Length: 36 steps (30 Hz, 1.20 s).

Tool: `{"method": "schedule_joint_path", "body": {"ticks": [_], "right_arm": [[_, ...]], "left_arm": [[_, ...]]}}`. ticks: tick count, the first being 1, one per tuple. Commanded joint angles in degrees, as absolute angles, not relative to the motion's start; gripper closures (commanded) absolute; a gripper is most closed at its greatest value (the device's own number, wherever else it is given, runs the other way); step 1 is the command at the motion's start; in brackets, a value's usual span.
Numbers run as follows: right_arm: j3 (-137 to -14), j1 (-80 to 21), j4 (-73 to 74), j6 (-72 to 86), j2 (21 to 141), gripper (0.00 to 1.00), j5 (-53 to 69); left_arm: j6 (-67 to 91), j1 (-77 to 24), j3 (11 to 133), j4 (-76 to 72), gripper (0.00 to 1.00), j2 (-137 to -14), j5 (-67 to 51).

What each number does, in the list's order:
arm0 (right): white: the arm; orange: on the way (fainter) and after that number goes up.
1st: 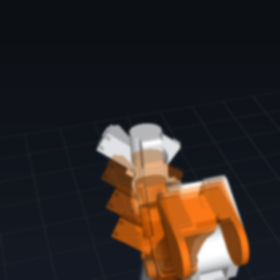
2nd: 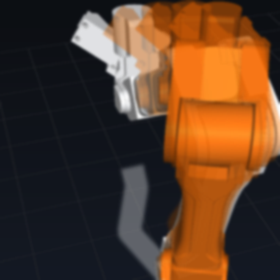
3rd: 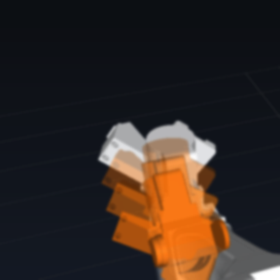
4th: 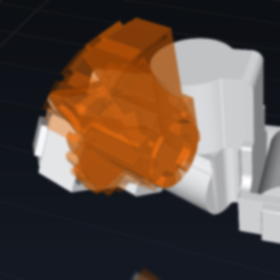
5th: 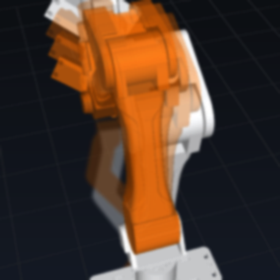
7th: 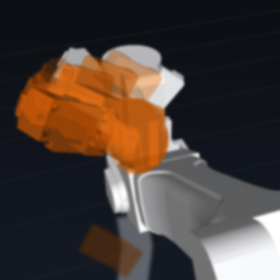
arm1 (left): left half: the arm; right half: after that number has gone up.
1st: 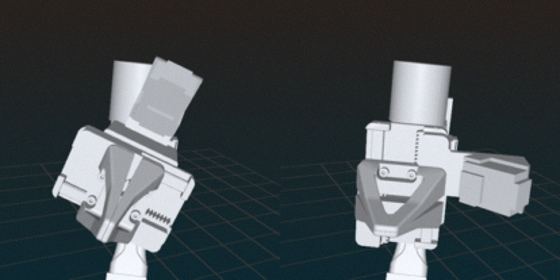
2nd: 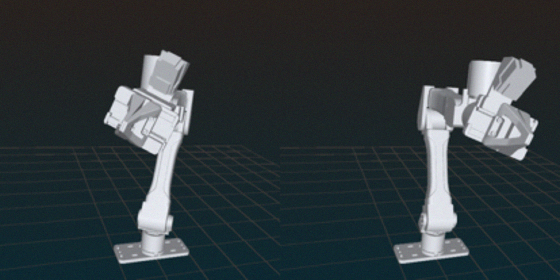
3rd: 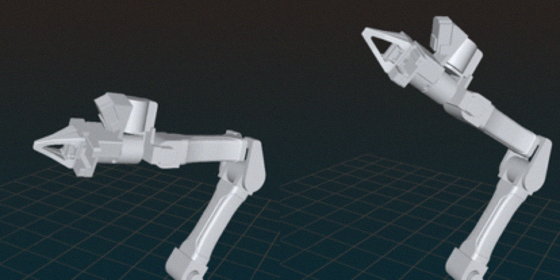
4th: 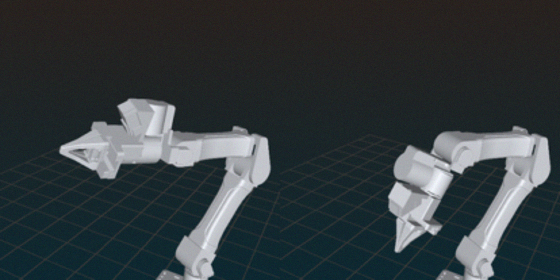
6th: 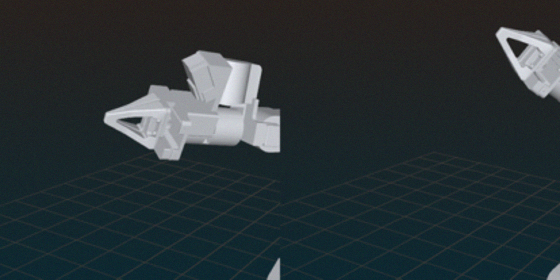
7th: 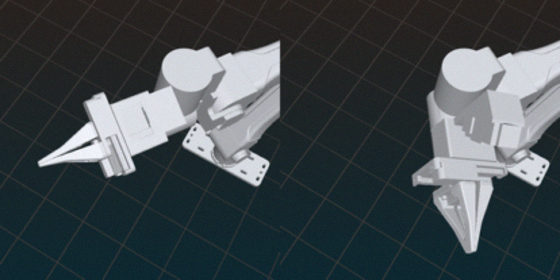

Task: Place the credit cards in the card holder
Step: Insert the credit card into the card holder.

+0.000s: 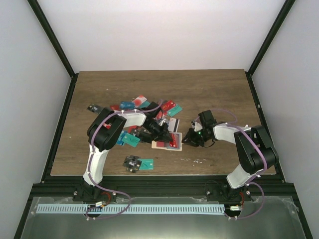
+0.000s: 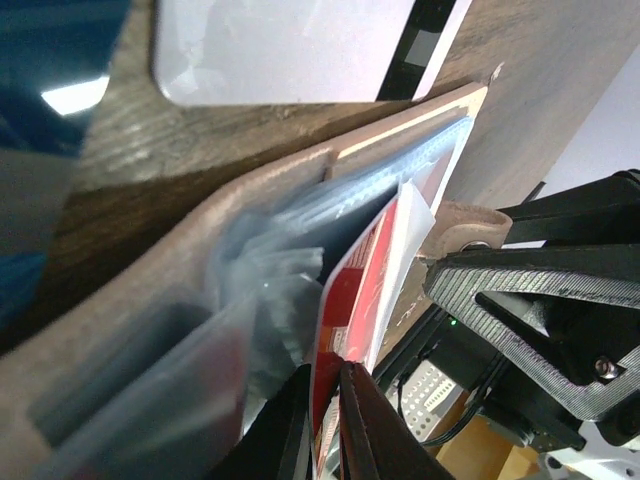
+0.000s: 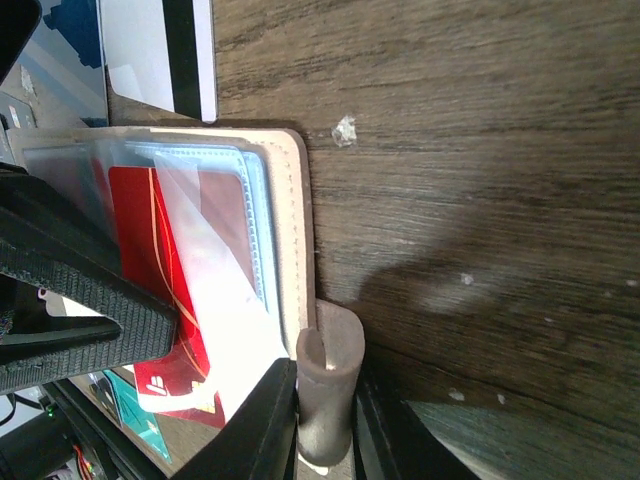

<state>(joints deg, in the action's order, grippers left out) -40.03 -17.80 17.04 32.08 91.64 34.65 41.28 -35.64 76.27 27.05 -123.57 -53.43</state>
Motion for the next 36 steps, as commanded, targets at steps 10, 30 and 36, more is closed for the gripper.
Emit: {"method": "schedule_joint_path", "body": {"ticks": [10, 30, 36], "right_arm": [[-41.1, -17.7, 16.7, 30.2, 92.6, 0.84, 36.1], [-41.5, -17.6, 17.8, 30.0, 90.2, 0.83, 35.4], [-41.9, -17.7, 18.1, 30.1, 89.6, 0.82, 35.1]], "left_arm": [[44.1, -37.4, 75.4, 25.6, 0.82, -125.5, -47.6], [40.3, -37.6, 76.7, 35.6, 0.56, -120.2, -42.5], [40.3, -37.6, 77.0, 36.7, 0.46, -118.6, -43.3]]}}
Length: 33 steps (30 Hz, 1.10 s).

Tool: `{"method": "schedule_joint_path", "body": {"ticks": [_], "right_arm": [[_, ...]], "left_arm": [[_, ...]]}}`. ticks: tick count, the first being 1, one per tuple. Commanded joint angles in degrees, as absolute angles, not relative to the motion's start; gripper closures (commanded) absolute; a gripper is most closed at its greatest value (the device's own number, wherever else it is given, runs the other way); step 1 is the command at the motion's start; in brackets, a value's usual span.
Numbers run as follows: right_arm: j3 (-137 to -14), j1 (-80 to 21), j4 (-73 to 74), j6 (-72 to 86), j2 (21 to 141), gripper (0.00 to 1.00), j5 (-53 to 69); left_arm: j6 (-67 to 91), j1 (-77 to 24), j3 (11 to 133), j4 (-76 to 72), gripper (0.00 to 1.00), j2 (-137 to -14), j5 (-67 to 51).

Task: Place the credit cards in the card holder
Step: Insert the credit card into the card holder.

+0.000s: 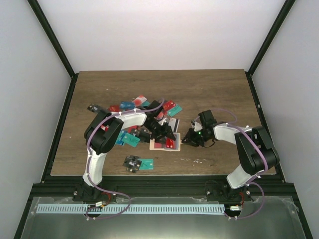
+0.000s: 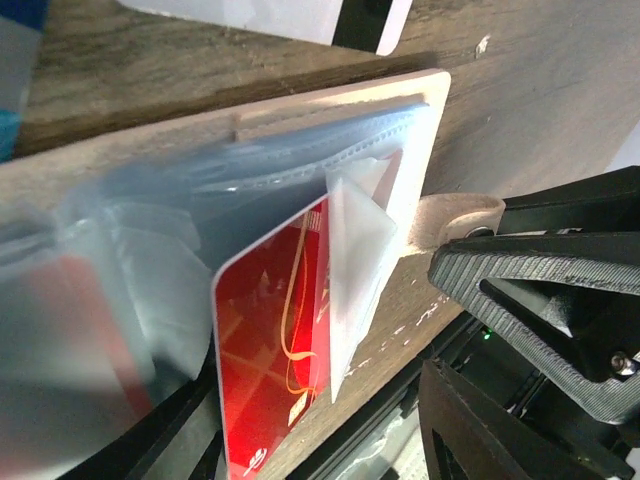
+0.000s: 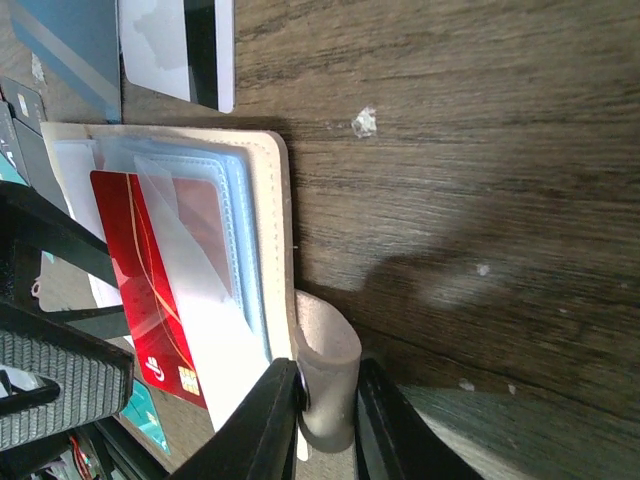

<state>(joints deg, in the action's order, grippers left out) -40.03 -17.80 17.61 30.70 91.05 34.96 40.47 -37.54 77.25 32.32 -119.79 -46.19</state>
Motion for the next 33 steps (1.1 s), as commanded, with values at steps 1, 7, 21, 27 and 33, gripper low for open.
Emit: {"method": "schedule_joint_path", "body": {"ticks": [1, 7, 21, 27, 33], "right_arm": [[-42.0, -17.6, 18.2, 30.0, 89.6, 0.82, 35.1], [-43.2, -17.6, 18.7, 30.0, 89.7, 0.81, 34.8], [-43.8, -17.6, 18.6, 30.0, 89.8, 0.81, 34.7], [-44.3, -17.6, 19.3, 28.9, 89.3, 0.79, 34.8], [-46.0, -17.6, 22.1, 26.4, 88.8, 0.71, 34.1]], "left_arm": [[40.3, -37.6, 77.0, 36.9, 0.45, -118.4, -43.3], [40.8, -37.6, 77.5, 38.6, 0.36, -117.1, -44.3], [35.6, -37.5, 82.3, 49.9, 0.2, -115.7, -35.7], [34.9, -37.6, 85.0, 49.8, 0.3, -114.7, -34.1], [33.5, -37.9, 85.4, 50.1, 0.61, -115.1, -32.0]]}}
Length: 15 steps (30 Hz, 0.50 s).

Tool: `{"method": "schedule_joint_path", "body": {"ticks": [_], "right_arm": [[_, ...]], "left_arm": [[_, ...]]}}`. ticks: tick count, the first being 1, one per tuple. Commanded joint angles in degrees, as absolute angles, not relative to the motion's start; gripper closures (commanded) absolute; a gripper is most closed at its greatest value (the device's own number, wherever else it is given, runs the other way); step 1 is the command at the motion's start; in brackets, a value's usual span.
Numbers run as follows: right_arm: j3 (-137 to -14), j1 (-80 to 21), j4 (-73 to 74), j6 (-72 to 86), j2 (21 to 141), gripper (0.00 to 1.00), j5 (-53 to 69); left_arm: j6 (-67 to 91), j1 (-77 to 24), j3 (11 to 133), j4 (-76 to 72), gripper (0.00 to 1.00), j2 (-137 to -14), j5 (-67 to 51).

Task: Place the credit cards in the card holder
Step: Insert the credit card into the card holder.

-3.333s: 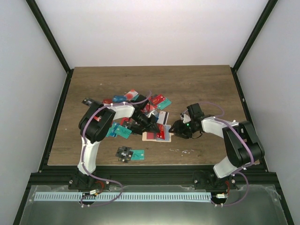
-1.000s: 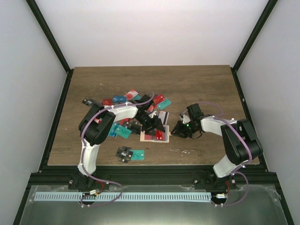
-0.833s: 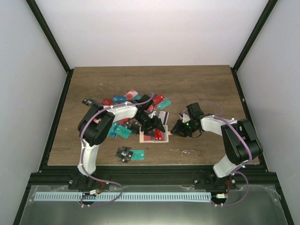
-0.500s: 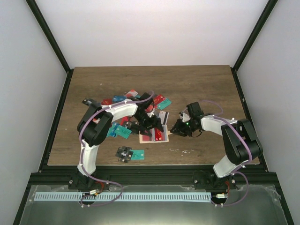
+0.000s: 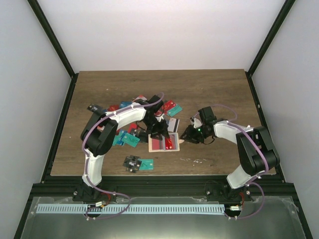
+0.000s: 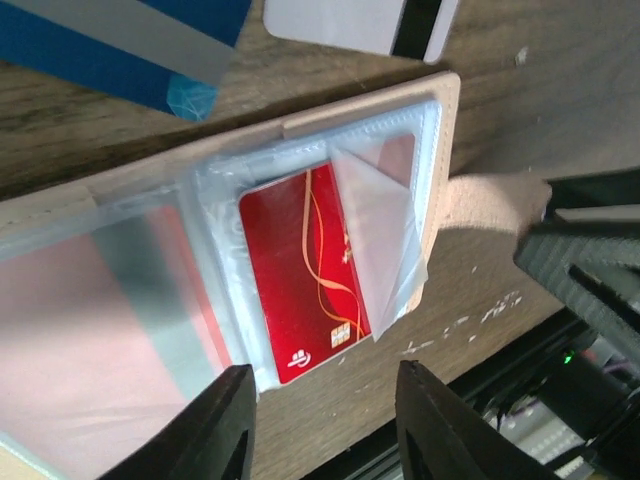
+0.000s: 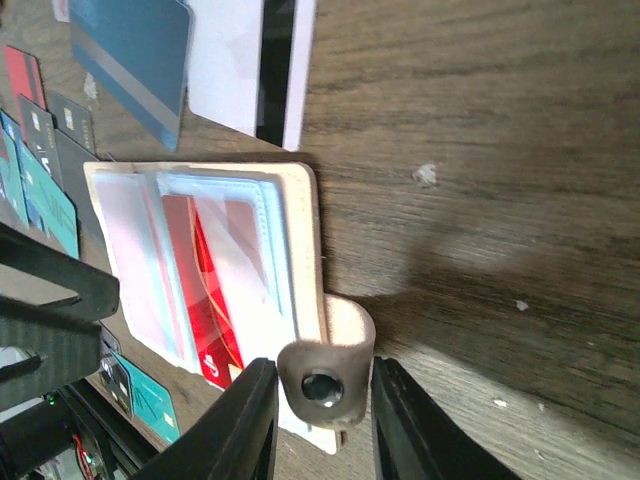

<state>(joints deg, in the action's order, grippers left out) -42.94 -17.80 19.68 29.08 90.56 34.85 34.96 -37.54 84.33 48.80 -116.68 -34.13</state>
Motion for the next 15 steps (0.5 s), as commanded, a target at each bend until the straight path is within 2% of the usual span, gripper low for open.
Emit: {"method": "schedule_joint_path", "body": {"ticks": [1, 6, 15], "right_arm": [[-46.4, -17.6, 22.6, 26.0, 88.7, 0.69, 34.0], [-48.4, -17.6, 25.1, 24.1, 88.9, 0.61, 34.3], [-51.0, -17.6, 27.7, 23.2, 88.3, 0.53, 35.0]], "left_arm": [[33.3, -38.0, 85.4, 50.2, 0.67, -115.3, -31.6], [32.6, -38.4, 85.5, 49.8, 0.87, -117.1, -31.5], [31.7, -38.8, 86.1, 49.3, 0.95, -119.8, -31.5]]}}
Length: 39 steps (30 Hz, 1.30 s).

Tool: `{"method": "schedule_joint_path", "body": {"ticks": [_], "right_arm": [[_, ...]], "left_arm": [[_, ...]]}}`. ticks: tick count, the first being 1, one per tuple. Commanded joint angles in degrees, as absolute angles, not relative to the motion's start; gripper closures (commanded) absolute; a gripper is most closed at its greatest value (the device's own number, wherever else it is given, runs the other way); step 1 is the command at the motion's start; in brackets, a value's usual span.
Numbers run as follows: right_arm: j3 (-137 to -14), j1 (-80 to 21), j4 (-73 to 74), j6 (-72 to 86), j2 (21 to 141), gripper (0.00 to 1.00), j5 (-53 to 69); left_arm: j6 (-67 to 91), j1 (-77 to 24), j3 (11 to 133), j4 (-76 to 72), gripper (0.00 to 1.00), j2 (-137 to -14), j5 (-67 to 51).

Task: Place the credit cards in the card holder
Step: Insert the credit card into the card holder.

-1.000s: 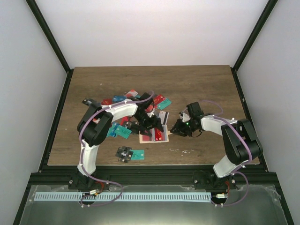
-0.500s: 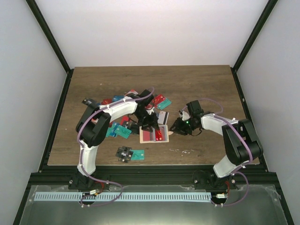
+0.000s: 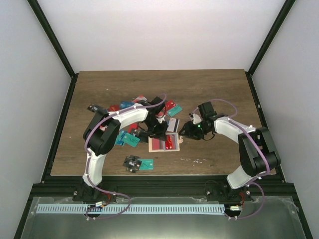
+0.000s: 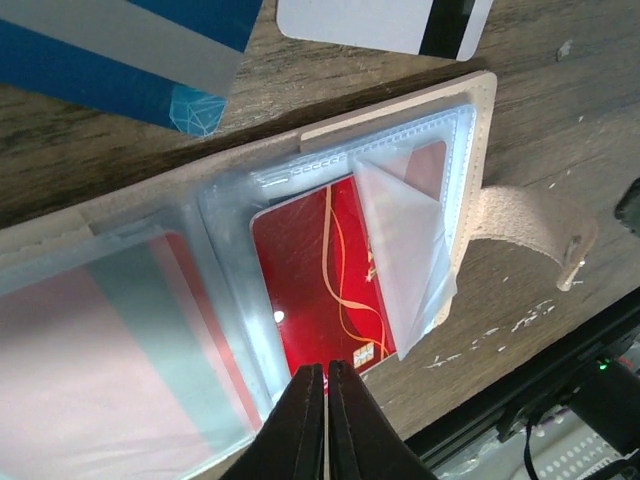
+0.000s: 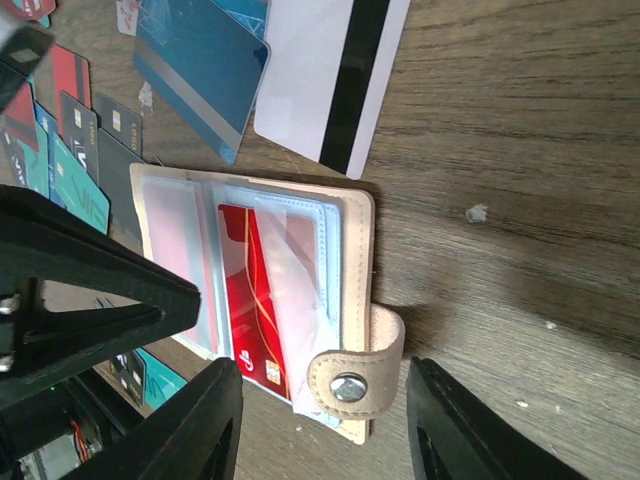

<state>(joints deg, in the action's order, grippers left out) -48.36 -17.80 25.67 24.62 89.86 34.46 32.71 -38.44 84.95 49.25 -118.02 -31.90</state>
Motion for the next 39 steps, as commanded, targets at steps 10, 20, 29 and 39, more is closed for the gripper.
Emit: {"method": "schedule_joint_path", "body": {"ticks": [10, 20, 29, 39], "right_arm": [[-50.9, -17.6, 27.0, 23.3, 88.7, 0.5, 38.3], [-51.8, -17.7, 25.0, 22.3, 89.1, 0.44, 44.7], [-53.4, -20.7, 23.1, 22.3, 93.0, 0.36, 46.4], [-56.0, -20.8, 21.8, 21.4, 99.7, 0.35, 45.2]], "left_arm": [[31.0, -39.1, 86.6, 49.4, 0.96, -122.2, -31.2], [29.9, -39.2, 85.8, 49.9, 0.96, -123.7, -28.5], [28.9, -39.2, 85.5, 50.8, 0.96, -125.0, -24.5], [28.4, -39.2, 83.1, 49.6, 0.96, -125.2, -23.5]]}}
